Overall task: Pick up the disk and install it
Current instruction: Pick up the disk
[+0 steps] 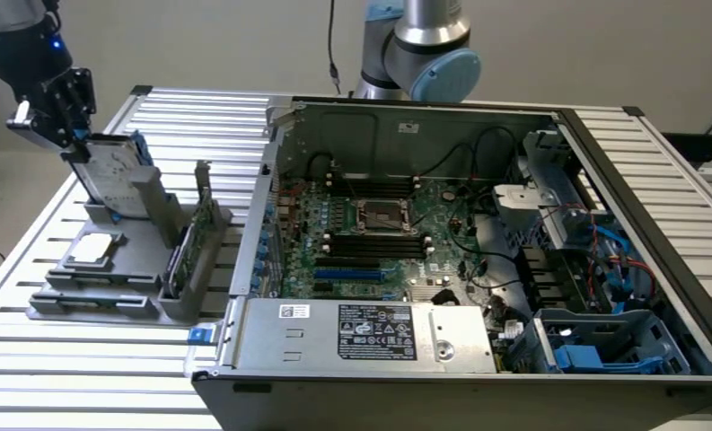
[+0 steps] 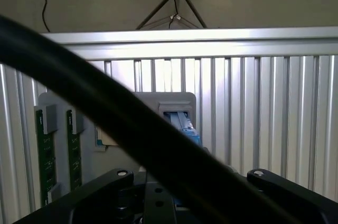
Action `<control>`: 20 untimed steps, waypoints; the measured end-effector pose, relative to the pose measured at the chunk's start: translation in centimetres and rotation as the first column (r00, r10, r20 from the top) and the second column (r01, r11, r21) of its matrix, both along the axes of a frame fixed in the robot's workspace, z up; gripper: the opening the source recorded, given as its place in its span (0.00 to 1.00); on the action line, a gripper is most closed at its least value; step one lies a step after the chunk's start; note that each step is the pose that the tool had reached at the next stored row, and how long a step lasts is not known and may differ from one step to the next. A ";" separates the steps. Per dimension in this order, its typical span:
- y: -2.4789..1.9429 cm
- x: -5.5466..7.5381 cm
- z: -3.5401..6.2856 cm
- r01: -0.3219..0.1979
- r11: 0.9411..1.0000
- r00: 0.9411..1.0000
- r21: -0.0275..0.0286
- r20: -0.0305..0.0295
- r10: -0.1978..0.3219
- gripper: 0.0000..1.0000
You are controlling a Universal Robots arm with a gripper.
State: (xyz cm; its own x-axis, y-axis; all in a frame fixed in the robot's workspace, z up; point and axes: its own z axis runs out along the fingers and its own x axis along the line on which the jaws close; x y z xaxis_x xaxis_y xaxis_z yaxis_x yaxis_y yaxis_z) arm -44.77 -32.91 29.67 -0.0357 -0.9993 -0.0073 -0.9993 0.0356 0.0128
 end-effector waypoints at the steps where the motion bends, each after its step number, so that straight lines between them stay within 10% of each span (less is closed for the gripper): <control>1: 0.00 0.0 0.15 0.000 1.000 1.000 0.000 0.000 0.000 0.33; 20: -0.10 0.5 7.21 0.000 1.000 1.000 0.000 0.000 0.000 0.33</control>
